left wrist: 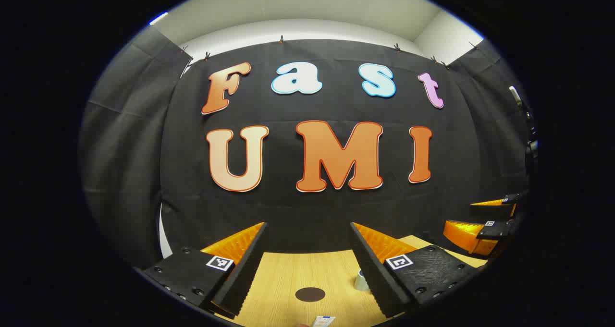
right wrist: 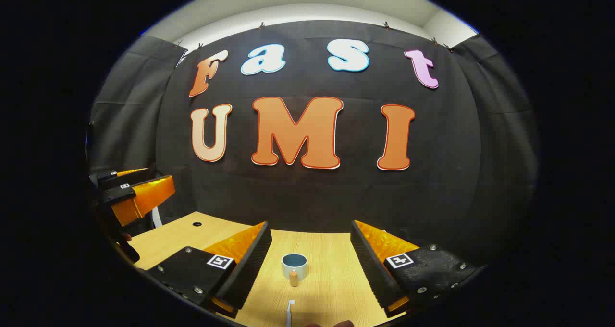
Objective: Put the toothbrush and toothpaste on the desktop into the cup, then pick up the cup and place it on the coaster on the desktop.
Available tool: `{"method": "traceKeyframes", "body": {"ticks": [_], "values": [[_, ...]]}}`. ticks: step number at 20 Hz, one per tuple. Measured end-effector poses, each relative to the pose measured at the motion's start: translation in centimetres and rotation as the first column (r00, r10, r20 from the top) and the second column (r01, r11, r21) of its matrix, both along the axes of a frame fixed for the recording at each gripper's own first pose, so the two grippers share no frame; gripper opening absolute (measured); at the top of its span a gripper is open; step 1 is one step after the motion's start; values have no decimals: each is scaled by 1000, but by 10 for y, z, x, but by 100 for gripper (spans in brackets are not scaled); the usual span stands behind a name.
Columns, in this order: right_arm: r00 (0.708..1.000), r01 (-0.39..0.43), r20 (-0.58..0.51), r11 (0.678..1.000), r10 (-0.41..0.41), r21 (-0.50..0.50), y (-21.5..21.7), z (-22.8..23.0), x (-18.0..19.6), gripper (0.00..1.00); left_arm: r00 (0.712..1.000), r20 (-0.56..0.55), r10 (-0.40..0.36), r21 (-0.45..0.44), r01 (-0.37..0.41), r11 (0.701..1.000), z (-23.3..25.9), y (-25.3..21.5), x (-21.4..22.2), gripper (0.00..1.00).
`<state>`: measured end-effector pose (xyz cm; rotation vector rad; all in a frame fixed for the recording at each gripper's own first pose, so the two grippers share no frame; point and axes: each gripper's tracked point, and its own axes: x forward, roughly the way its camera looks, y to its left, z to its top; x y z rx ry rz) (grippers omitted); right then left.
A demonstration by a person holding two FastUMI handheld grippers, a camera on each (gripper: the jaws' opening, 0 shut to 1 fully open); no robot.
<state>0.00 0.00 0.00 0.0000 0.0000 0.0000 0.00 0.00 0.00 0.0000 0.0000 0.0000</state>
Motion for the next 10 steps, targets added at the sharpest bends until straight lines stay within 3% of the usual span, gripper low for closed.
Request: {"method": "traceKeyframes", "body": {"ticks": [10], "values": [[998,-54,-42,998,53,-20,6,-11,7,99,1000,-3,4,16,-4,1000,4,-10,2,99]]}}
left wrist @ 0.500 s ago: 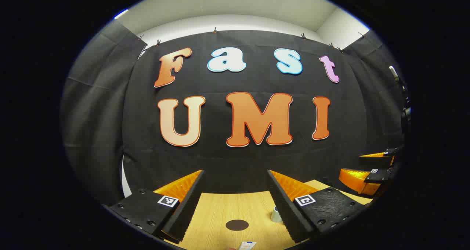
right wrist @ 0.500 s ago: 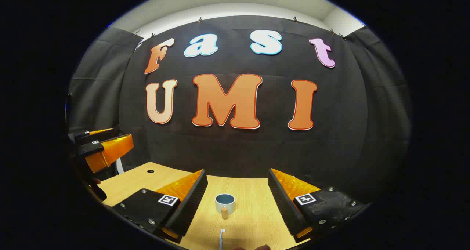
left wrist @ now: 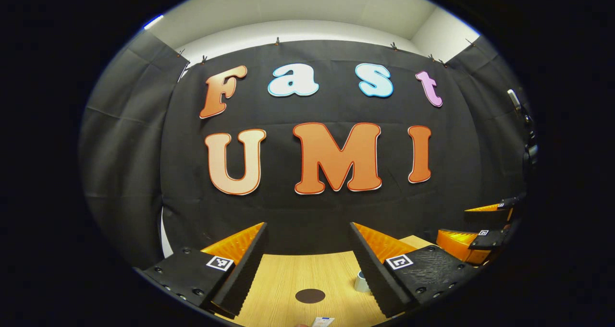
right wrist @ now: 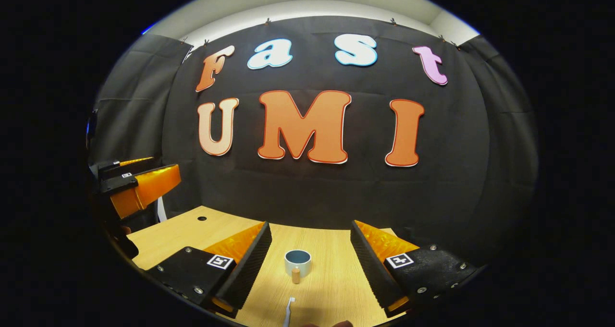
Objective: Put the toothbrush and toothpaste on the desktop into the cup, then pick up the cup and place it on the coaster on the desktop.
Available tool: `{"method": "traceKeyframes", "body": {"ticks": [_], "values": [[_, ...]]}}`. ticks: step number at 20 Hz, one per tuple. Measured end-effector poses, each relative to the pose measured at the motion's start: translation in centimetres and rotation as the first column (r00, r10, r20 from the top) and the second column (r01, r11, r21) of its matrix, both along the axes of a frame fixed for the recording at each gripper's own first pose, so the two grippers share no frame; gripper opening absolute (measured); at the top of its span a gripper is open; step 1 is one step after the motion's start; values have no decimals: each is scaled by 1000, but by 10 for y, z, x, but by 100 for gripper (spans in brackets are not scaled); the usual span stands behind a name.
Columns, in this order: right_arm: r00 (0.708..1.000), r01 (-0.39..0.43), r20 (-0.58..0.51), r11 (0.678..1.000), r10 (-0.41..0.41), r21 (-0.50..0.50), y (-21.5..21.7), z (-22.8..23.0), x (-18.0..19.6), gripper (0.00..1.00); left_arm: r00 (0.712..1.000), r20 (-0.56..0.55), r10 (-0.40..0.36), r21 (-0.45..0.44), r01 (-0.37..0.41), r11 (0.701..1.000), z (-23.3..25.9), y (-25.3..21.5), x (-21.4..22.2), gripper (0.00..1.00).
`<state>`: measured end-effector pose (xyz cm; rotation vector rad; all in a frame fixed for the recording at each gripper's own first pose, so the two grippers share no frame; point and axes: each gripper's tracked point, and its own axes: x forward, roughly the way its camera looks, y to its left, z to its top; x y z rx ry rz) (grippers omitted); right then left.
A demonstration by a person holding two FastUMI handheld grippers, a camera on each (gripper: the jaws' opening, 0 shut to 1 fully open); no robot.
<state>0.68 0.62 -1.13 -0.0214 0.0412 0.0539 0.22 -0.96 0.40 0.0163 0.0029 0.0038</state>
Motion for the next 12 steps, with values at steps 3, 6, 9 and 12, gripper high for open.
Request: {"method": "traceKeyframes", "body": {"ticks": [3,6,9,12], "values": [[1000,-14,-4,1000,14,-4,2,0,4,99,1000,0,5,1,-5,1000,-1,0,-2,100],[999,-19,-44,1000,18,-5,3,-11,10,99,1000,-17,7,8,-7,1000,-4,-1,-1,100],[988,-20,-151,1000,17,-16,4,-39,13,100,999,-41,17,15,-17,1000,-14,1,3,100],[960,-9,-280,1000,8,-3,4,-73,14,100,997,-74,31,27,-29,999,-23,5,4,99]]}}
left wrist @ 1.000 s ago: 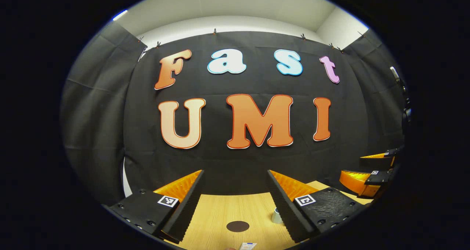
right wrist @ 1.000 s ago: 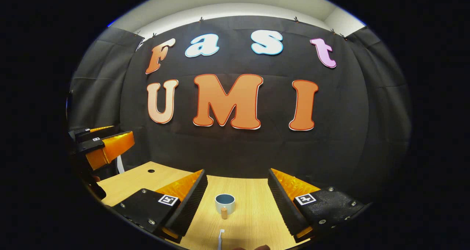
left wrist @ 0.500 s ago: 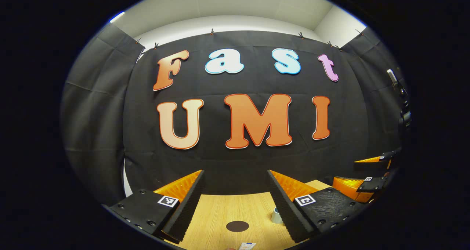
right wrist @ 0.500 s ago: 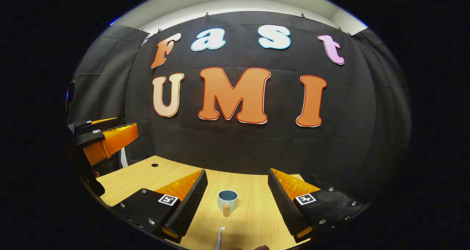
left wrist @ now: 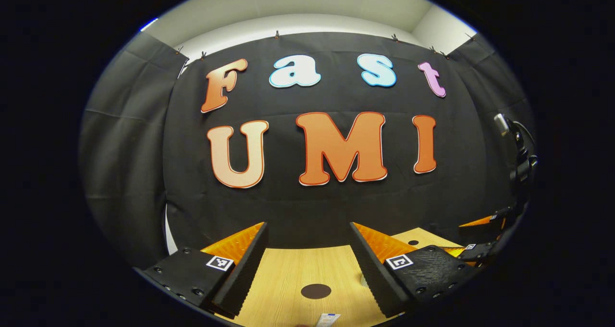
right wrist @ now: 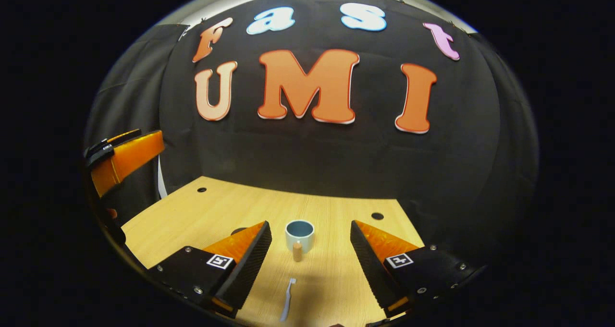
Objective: Put the toothbrush and toothpaste on the desktop into the cup, then pick up the cup and place it on the coaster on the desktop.
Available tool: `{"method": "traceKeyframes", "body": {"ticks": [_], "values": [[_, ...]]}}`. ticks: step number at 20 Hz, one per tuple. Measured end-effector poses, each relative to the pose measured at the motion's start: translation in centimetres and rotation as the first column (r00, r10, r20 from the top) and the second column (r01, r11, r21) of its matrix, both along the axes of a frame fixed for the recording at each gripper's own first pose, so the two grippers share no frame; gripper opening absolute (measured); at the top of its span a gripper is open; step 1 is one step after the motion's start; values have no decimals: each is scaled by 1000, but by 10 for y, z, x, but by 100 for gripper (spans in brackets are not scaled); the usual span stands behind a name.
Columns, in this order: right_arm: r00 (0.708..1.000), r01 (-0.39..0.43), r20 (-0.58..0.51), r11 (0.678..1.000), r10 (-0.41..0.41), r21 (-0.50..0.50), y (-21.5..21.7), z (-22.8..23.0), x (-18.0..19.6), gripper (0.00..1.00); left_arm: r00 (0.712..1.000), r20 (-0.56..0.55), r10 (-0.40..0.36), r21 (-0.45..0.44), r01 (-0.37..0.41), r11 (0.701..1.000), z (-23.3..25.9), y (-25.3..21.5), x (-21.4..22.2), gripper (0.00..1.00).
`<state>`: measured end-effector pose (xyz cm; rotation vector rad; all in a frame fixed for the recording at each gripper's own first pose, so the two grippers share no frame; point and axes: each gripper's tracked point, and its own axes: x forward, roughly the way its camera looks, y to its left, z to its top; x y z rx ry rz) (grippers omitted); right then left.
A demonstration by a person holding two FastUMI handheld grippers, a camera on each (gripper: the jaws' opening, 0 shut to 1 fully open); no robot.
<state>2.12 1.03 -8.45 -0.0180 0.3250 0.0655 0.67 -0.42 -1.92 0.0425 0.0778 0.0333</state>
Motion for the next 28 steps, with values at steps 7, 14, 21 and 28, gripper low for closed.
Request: {"method": "traceKeyframes", "body": {"ticks": [7,14,21,28], "values": [[972,-27,-234,1000,25,-4,9,-64,-4,99,997,-65,49,27,-48,998,-23,21,-6,99],[855,-81,-510,996,90,41,30,-136,-30,98,990,-113,89,43,-85,995,-43,34,-9,99],[713,-128,-692,992,108,23,42,-193,-54,87,975,-186,119,47,-112,993,-69,47,-18,99],[589,-121,-803,992,90,22,31,-218,-71,80,954,-267,135,67,-121,990,-94,54,-26,99]]}}
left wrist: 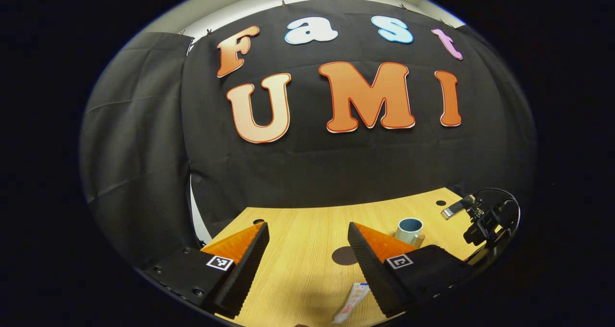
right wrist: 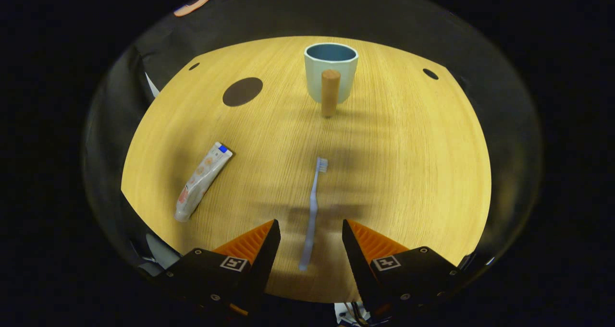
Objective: Put the toothbrush and toothpaste on the desktop into the cup, then pick up the cup and place it on the coaster on the desktop.
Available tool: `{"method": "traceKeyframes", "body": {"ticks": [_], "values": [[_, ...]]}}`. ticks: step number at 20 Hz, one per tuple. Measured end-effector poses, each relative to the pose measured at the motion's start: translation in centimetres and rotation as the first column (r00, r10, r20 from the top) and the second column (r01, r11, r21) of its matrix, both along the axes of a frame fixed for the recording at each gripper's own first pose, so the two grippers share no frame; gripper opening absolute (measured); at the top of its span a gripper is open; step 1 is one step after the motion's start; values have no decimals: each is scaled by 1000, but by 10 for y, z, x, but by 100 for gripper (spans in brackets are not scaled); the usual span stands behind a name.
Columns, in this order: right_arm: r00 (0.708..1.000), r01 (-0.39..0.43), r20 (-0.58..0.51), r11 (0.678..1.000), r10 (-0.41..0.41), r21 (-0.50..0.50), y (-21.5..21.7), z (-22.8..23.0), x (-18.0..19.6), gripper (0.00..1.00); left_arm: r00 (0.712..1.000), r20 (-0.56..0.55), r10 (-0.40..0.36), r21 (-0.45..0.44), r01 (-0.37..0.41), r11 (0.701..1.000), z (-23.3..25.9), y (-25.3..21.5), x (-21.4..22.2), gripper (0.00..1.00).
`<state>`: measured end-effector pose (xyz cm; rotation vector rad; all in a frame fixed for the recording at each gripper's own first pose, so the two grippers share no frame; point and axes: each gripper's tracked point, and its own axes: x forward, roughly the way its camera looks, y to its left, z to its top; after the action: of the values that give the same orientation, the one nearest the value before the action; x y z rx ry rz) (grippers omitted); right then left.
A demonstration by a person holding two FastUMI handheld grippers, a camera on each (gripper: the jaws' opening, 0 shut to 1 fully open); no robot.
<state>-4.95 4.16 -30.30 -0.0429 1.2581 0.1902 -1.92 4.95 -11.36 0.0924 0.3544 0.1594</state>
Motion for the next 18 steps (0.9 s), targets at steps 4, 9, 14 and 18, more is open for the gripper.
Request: {"method": "traceKeyframes", "body": {"ticks": [4,9,14,18], "values": [[999,-6,-54,1000,4,-25,-6,-8,-3,73,998,-55,-5,-5,5,1000,-15,-1,-4,99],[993,2,-120,999,-7,-45,0,-33,-4,57,989,-145,-25,-25,21,999,-36,-8,-8,99],[986,46,-159,997,-55,-57,0,-41,0,21,943,-328,-58,-94,29,995,-82,-18,-17,99],[984,66,-166,998,-69,-24,2,-40,1,9,887,-452,-95,-160,24,987,-113,-23,-27,99]]}}
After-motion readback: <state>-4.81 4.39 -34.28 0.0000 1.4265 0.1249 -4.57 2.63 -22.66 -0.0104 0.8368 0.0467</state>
